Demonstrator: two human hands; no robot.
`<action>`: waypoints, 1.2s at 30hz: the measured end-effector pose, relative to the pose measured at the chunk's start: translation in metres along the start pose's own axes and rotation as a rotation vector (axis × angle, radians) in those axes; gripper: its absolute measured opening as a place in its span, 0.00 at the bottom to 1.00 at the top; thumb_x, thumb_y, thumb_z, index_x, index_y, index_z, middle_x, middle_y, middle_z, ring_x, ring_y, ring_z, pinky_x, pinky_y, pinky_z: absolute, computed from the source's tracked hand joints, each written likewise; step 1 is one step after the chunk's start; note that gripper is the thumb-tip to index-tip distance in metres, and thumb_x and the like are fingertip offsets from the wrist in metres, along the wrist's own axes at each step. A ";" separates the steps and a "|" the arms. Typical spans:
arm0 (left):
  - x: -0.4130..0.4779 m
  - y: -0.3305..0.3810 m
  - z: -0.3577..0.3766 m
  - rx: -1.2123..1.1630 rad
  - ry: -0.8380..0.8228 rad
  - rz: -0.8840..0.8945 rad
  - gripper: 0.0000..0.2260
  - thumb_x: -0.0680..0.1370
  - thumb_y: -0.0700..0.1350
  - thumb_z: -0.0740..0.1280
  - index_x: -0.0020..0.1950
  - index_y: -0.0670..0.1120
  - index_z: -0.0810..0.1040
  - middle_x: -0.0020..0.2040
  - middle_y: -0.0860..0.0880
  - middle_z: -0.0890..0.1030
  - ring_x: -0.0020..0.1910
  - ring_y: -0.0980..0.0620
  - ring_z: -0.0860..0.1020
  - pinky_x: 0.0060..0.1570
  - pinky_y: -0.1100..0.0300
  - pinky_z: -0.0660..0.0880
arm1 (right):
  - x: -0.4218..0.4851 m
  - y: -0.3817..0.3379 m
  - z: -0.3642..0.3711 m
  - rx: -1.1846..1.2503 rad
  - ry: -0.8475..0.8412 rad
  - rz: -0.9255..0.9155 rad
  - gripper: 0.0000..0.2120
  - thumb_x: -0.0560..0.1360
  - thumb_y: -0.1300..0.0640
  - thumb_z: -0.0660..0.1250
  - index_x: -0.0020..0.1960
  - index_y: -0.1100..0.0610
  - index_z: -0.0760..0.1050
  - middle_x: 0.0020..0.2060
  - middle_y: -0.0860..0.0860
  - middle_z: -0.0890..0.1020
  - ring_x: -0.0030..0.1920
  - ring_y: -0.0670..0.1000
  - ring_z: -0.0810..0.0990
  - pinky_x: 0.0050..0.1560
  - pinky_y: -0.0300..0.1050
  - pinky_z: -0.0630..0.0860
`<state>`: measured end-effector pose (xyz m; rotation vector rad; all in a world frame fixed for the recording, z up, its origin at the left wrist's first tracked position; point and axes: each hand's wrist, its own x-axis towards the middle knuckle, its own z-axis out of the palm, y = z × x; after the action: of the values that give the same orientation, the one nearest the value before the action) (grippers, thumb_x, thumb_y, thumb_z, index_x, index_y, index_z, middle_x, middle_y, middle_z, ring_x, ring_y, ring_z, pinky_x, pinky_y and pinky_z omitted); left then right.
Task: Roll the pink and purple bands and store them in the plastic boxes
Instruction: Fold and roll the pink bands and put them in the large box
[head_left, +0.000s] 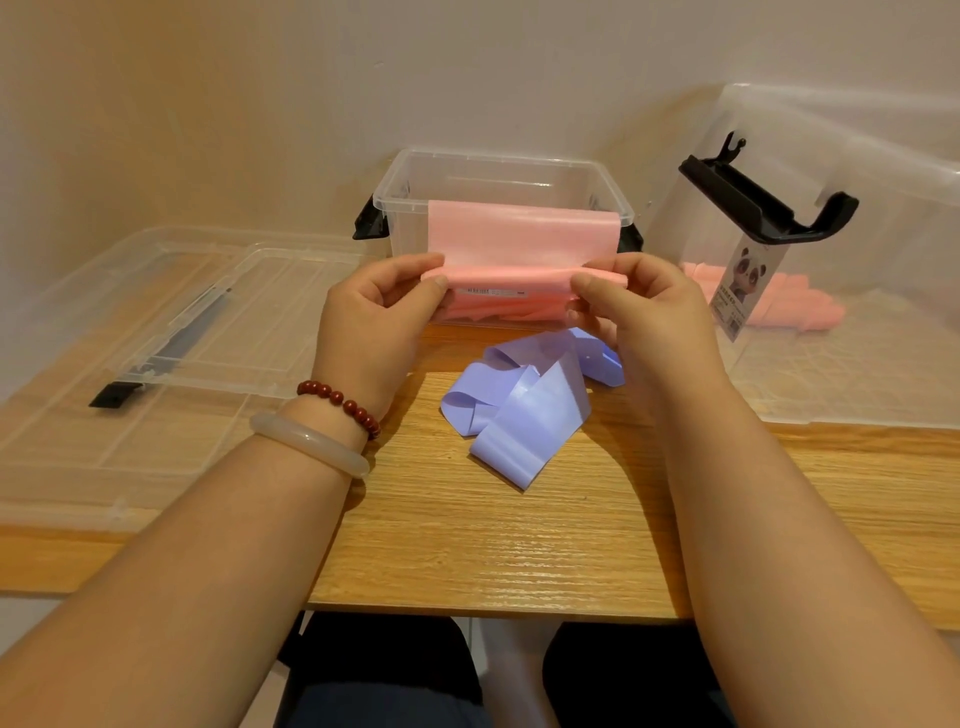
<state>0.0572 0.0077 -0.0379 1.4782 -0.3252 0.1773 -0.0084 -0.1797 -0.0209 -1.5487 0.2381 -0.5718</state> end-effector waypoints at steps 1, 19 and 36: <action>0.000 0.000 0.001 0.009 0.003 0.005 0.06 0.78 0.38 0.67 0.51 0.46 0.81 0.43 0.47 0.84 0.43 0.55 0.83 0.48 0.59 0.80 | 0.000 0.000 0.000 -0.009 0.008 -0.006 0.02 0.76 0.64 0.70 0.49 0.61 0.79 0.41 0.56 0.82 0.38 0.50 0.82 0.45 0.43 0.82; 0.001 -0.001 0.000 0.057 0.031 0.025 0.04 0.76 0.41 0.71 0.46 0.50 0.82 0.39 0.50 0.82 0.37 0.55 0.80 0.45 0.60 0.80 | -0.003 -0.003 0.006 0.010 0.010 -0.026 0.04 0.76 0.64 0.70 0.49 0.60 0.77 0.37 0.54 0.81 0.32 0.49 0.80 0.37 0.42 0.80; 0.000 0.001 0.000 -0.010 -0.001 0.011 0.06 0.76 0.37 0.69 0.48 0.48 0.80 0.41 0.48 0.83 0.41 0.54 0.83 0.48 0.59 0.80 | -0.003 -0.001 0.006 -0.006 0.069 -0.015 0.07 0.76 0.66 0.67 0.49 0.54 0.75 0.41 0.55 0.79 0.32 0.48 0.80 0.36 0.45 0.80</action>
<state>0.0564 0.0076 -0.0368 1.4664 -0.3352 0.1835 -0.0086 -0.1731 -0.0200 -1.5388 0.2815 -0.6373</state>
